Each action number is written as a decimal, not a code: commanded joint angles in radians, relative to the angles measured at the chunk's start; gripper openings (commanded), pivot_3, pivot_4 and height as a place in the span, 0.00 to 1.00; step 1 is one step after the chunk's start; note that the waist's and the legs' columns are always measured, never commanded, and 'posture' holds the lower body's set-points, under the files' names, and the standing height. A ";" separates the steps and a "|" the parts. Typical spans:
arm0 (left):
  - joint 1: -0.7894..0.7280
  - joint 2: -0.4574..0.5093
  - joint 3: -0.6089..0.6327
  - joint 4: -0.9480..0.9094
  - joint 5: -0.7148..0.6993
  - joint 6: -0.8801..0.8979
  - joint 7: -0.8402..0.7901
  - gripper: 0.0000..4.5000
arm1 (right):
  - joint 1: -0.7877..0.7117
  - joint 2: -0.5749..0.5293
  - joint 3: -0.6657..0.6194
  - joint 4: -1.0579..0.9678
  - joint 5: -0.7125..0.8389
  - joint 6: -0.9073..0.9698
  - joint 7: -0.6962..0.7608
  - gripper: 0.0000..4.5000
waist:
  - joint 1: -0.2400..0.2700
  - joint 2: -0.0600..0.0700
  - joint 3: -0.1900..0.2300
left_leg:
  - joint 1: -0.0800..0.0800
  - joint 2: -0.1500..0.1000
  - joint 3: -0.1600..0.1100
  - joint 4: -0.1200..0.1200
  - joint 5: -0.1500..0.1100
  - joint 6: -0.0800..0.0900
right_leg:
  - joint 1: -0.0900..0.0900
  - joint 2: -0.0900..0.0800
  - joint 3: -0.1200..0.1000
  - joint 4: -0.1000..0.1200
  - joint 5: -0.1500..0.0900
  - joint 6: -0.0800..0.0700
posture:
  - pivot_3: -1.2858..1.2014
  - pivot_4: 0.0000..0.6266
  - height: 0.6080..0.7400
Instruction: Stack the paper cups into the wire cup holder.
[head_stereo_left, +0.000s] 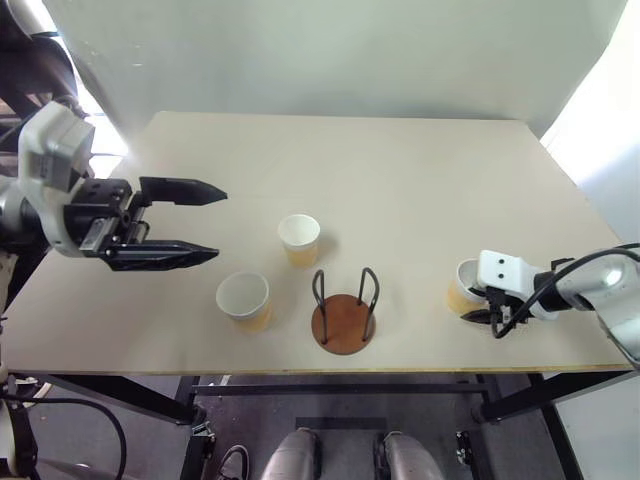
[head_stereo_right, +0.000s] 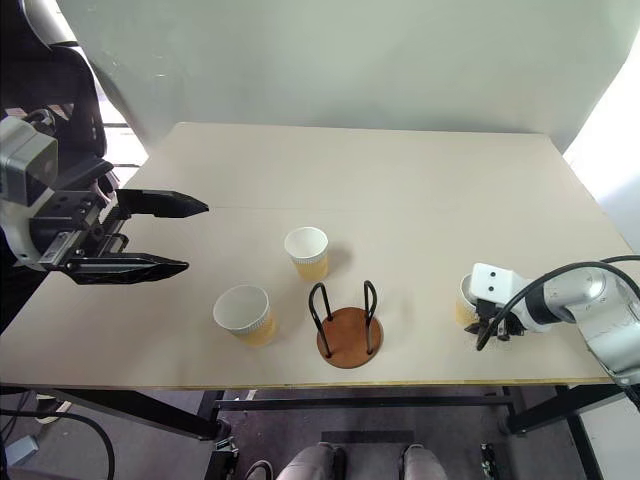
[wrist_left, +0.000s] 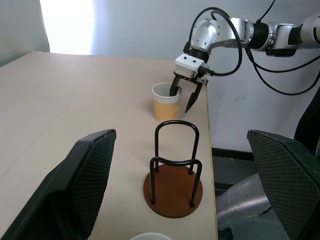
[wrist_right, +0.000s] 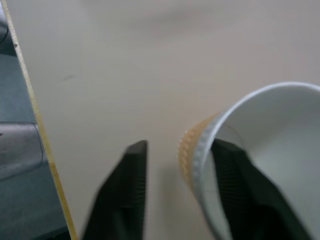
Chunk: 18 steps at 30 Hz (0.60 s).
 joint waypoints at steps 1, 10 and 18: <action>0.001 0.016 0.030 -0.029 -0.003 0.006 0.004 1.00 | -0.046 -0.018 -0.036 -0.001 -0.003 -0.012 0.018 0.11 | -0.001 0.000 0.000 | 0.000 0.000 0.000 0.000 0.000 0.000 | 0.000 0.000 0.000 0.000 0.000 0.000 | 0.52 0.24 1.00; 0.005 0.012 0.029 -0.020 -0.002 -0.002 0.000 1.00 | -0.107 -0.095 -0.147 -0.099 0.114 0.026 0.130 0.01 | 0.000 0.000 0.000 | -0.001 0.000 0.000 0.000 0.000 -0.001 | 0.000 0.000 0.000 0.000 0.000 0.000 | 0.52 0.24 1.00; 0.090 0.052 0.109 0.011 -0.011 0.021 -0.013 1.00 | -0.575 0.167 -0.191 -0.245 0.508 0.477 -0.007 0.01 | -0.026 -0.002 -0.001 | 0.003 0.004 0.000 -0.006 0.003 -0.001 | -0.002 0.006 0.002 0.000 -0.003 -0.006 | 0.52 0.24 1.00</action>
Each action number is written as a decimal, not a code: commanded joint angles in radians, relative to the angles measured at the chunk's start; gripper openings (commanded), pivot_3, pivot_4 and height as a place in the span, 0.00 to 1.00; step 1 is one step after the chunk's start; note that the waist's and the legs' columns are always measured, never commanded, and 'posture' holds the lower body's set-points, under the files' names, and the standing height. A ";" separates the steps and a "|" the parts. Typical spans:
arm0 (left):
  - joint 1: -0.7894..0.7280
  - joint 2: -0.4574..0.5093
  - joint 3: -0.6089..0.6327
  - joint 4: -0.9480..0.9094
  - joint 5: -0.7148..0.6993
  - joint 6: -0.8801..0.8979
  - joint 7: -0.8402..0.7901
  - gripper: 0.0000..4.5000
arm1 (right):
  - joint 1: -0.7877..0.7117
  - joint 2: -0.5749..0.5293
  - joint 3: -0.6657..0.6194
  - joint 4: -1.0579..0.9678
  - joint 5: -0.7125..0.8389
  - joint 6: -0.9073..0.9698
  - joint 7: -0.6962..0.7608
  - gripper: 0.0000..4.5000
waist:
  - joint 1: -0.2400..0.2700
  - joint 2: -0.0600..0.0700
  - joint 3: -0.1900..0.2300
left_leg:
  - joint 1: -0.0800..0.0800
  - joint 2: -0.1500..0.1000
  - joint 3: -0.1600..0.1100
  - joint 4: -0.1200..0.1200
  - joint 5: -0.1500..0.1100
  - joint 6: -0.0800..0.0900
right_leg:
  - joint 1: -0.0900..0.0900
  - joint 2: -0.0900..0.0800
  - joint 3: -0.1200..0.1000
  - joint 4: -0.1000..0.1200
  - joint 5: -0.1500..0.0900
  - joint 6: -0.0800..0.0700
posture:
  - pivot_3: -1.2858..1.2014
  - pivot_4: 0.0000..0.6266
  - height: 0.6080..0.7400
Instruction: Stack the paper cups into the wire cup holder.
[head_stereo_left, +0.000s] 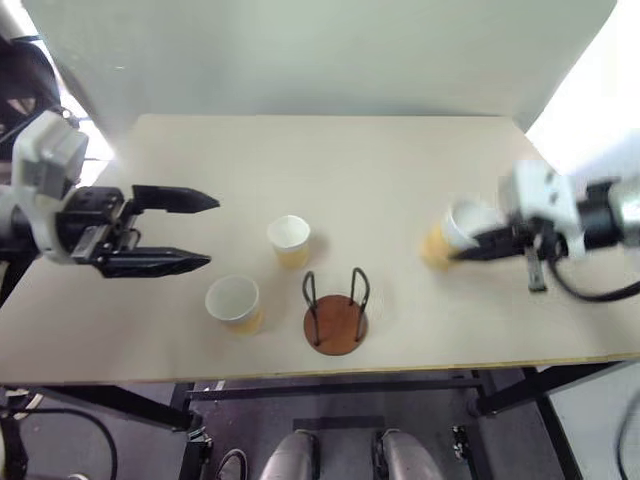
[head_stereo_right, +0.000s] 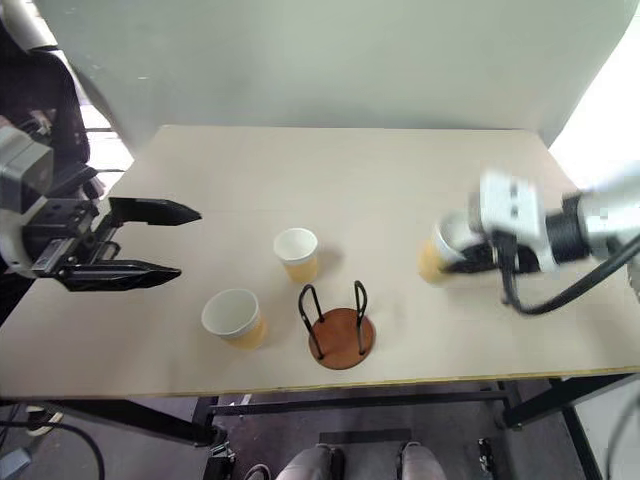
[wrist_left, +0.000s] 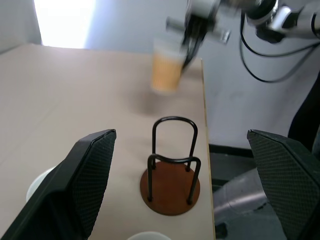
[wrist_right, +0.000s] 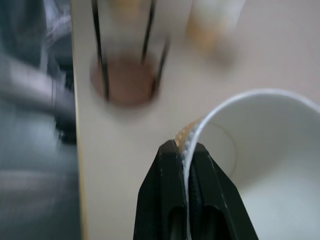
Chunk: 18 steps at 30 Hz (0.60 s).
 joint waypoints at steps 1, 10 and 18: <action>0.028 0.016 0.066 0.018 0.002 0.003 0.006 1.00 | -0.119 0.157 0.023 -0.021 0.101 0.177 -0.155 0.01 | -0.001 -0.002 -0.001 | 0.001 0.002 0.000 0.000 0.002 0.003 | 0.000 0.001 -0.001 0.000 0.000 -0.002 | 0.52 0.24 1.00; 0.068 0.000 0.064 0.007 0.010 -0.011 0.018 1.00 | -0.103 0.321 0.170 -0.075 0.093 0.261 -0.331 0.01 | 0.019 -0.002 -0.001 | -0.002 0.004 -0.003 -0.005 0.003 0.001 | -0.006 0.002 -0.005 0.004 -0.004 -0.011 | 0.52 0.24 1.00; 0.066 0.011 0.063 0.007 0.011 -0.007 0.014 1.00 | -0.092 0.348 0.196 -0.117 0.155 0.310 -0.351 0.01 | 0.018 -0.002 -0.001 | -0.002 0.005 -0.003 -0.007 0.005 -0.008 | -0.007 0.002 -0.005 0.003 -0.004 -0.011 | 0.52 0.24 1.00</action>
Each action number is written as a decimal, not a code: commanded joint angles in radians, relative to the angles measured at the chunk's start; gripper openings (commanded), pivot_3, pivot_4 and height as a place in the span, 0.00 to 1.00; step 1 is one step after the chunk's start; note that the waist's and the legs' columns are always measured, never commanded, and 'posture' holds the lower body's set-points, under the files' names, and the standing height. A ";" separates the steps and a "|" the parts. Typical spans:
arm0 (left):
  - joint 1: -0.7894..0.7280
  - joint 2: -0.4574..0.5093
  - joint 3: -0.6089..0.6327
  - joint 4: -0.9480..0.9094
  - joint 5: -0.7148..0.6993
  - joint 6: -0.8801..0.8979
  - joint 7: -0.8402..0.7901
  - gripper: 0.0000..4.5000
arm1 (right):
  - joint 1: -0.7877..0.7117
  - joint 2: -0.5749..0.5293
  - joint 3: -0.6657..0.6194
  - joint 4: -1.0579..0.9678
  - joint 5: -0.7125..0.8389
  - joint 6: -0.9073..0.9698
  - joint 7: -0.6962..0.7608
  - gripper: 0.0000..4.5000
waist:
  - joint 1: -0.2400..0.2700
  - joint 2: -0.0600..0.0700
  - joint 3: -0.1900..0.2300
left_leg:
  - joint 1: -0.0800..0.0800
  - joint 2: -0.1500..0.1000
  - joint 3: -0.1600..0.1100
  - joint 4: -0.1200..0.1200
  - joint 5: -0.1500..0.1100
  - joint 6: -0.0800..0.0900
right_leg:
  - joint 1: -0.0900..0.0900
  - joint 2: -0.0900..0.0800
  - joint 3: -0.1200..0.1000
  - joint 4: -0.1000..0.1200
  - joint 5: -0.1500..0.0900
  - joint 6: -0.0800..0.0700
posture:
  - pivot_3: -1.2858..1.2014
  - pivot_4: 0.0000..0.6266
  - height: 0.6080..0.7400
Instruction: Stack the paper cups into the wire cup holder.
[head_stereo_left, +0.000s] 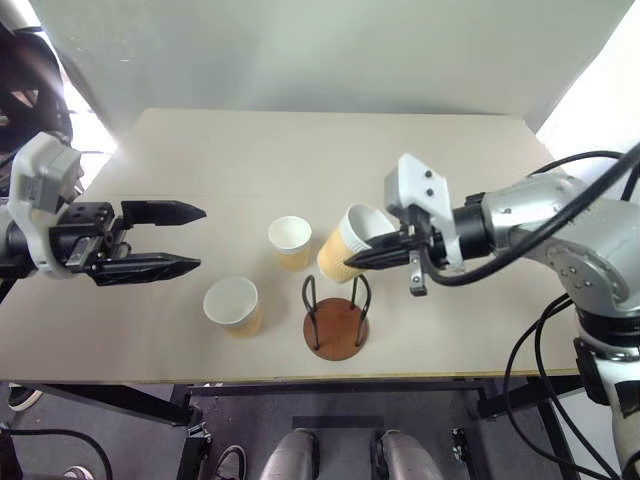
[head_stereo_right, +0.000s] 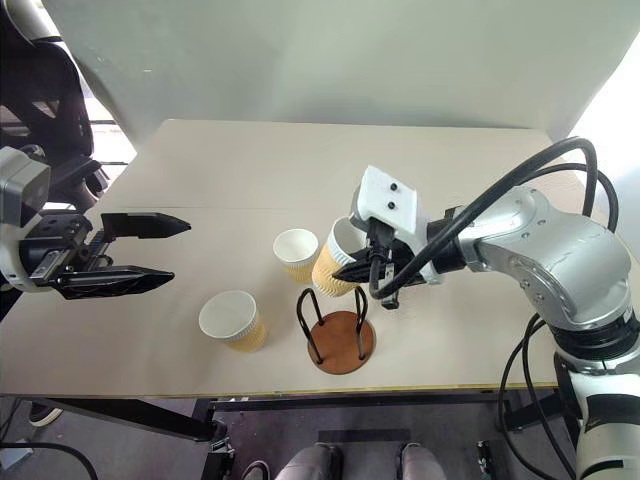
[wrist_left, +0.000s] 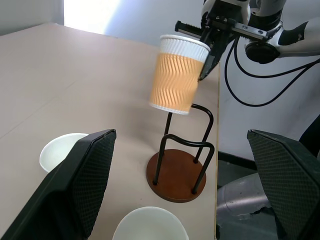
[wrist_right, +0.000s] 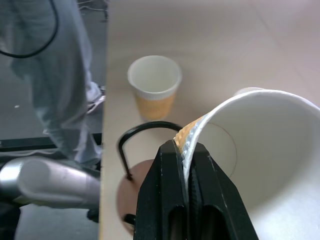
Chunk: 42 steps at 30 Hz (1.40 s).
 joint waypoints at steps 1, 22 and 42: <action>-0.006 0.020 0.033 -0.028 0.003 -0.008 -0.003 1.00 | -0.008 0.016 0.010 -0.041 0.027 0.007 -0.020 0.01 | -0.001 0.000 0.000 | 0.000 0.000 0.000 0.000 0.000 0.000 | 0.000 0.000 0.000 0.000 0.000 0.000 | 0.52 0.24 1.00; -0.005 0.026 0.038 -0.047 -0.004 -0.005 -0.007 1.00 | 0.033 0.007 0.099 -0.050 0.014 -0.047 -0.034 0.01 | -0.001 0.000 0.000 | 0.002 0.000 0.000 0.000 0.000 0.001 | -0.001 0.000 0.000 0.005 0.003 -0.006 | 0.52 0.24 1.00; 0.009 0.030 0.047 -0.054 0.013 -0.019 -0.007 1.00 | 0.032 -0.028 0.145 -0.013 -0.078 -0.160 0.009 0.44 | -0.002 0.000 0.000 | 0.001 0.000 0.000 -0.001 0.000 -0.001 | -0.002 0.000 0.000 0.005 0.005 -0.008 | 0.52 0.24 1.00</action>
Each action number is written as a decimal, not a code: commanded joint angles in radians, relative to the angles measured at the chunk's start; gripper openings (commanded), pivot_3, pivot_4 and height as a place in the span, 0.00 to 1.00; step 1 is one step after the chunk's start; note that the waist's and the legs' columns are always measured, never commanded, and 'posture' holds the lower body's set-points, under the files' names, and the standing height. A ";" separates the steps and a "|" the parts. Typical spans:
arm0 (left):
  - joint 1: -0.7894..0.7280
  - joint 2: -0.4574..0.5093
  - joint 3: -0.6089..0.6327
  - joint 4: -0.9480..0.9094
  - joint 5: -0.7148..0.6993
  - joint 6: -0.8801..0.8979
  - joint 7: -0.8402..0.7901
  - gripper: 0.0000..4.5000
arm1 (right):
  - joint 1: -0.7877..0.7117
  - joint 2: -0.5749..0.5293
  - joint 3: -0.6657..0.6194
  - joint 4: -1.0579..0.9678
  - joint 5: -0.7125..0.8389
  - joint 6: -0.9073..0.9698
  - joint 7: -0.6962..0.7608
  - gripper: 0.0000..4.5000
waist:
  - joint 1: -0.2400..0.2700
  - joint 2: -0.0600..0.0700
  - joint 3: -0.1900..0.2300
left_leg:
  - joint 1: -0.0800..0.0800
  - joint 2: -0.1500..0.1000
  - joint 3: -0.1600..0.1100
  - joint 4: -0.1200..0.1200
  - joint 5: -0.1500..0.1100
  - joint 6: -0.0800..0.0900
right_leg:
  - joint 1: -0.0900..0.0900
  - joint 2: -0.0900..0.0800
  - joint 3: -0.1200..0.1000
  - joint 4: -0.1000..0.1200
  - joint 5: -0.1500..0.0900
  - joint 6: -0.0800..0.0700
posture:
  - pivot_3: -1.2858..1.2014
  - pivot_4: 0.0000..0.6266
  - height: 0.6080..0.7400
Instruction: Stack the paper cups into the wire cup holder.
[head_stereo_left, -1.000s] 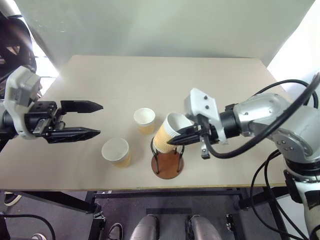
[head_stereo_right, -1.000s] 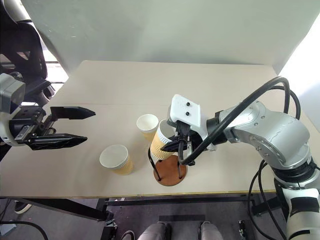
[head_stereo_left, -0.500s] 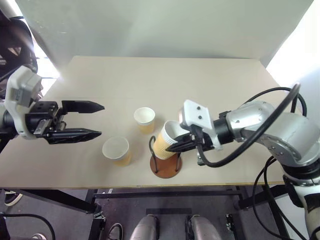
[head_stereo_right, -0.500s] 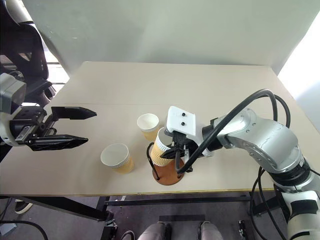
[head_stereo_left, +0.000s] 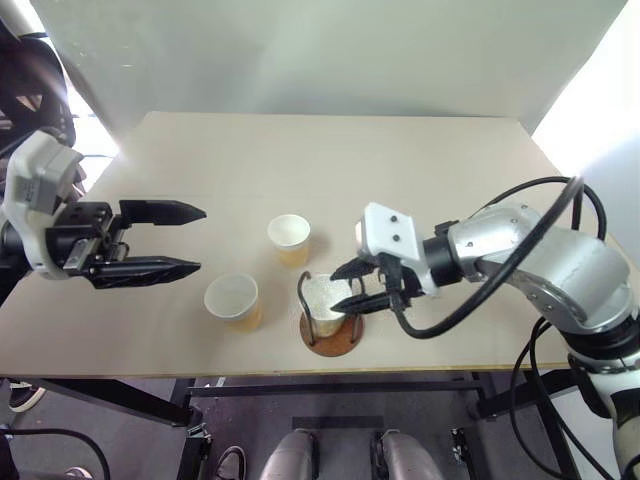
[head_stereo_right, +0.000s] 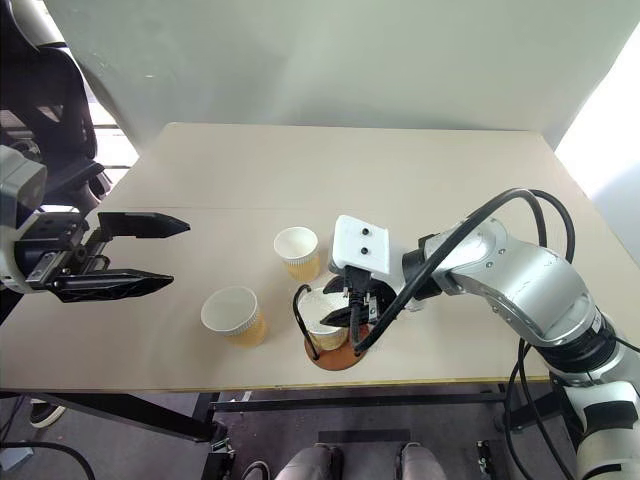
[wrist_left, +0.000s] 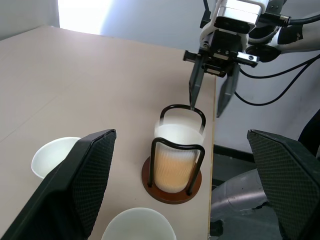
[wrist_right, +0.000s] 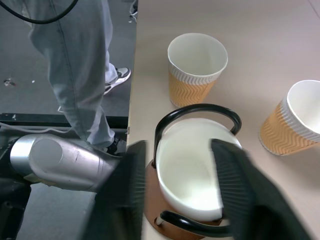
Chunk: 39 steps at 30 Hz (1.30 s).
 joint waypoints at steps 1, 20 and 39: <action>-0.008 0.024 0.020 -0.012 0.018 -0.025 -0.012 1.00 | -0.020 -0.031 -0.024 -0.004 -0.020 -0.031 0.021 0.44 | 0.000 0.000 0.000 | 0.000 0.000 0.000 0.000 0.000 0.000 | 0.000 0.000 0.000 0.000 0.000 0.000 | 0.52 0.24 1.00; 0.016 0.259 -0.399 0.043 0.170 -0.433 -0.095 1.00 | 0.253 -0.354 -0.800 0.007 0.530 0.007 0.145 0.44 | 0.002 -0.002 0.000 | -0.002 0.001 0.000 -0.003 -0.005 -0.008 | -0.002 0.001 0.001 -0.005 -0.001 0.001 | 0.52 0.24 1.00; -0.194 0.182 -0.686 0.107 0.268 -0.547 -0.095 1.00 | 0.523 -0.427 -0.963 -0.068 0.715 -0.069 0.023 0.93 | 0.002 -0.002 0.000 | -0.003 0.000 0.000 -0.002 -0.003 -0.006 | -0.001 0.000 0.000 -0.005 -0.001 0.002 | 0.52 0.24 1.00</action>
